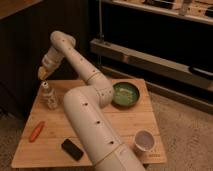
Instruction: Knock the bottle over
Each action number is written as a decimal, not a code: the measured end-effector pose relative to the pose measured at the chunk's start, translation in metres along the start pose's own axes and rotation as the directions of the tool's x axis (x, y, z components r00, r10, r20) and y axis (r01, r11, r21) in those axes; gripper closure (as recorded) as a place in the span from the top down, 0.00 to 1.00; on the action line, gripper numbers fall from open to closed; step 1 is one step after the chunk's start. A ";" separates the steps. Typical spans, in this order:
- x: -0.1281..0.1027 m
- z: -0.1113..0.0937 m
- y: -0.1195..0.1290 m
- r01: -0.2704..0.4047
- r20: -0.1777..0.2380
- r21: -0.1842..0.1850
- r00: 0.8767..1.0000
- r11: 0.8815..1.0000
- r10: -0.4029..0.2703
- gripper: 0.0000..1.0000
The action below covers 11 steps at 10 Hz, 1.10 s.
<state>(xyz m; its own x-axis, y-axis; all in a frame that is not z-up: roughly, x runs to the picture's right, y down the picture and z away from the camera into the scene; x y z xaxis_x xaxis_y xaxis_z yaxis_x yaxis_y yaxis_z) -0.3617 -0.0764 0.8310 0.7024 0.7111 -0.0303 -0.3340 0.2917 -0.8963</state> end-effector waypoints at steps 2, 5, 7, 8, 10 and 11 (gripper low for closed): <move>0.007 0.002 0.010 0.032 0.030 0.033 0.999 0.999 -0.033 0.00; 0.015 0.006 0.014 0.062 0.090 0.058 0.994 0.996 -0.067 0.00; 0.014 0.012 0.015 0.088 0.124 0.063 0.988 0.994 -0.096 0.00; 0.010 0.018 0.018 0.104 0.140 0.061 0.984 0.993 -0.112 0.00; 0.006 0.023 0.016 0.110 0.153 0.056 0.981 0.992 -0.118 0.00; 0.003 0.024 0.015 0.108 0.157 0.049 0.981 0.993 -0.114 0.01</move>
<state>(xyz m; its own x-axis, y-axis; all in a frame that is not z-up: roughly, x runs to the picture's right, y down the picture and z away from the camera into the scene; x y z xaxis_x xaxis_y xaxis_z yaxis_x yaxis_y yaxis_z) -0.3795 -0.0543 0.8280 0.6283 0.7648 0.1423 -0.2867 0.3976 -0.8716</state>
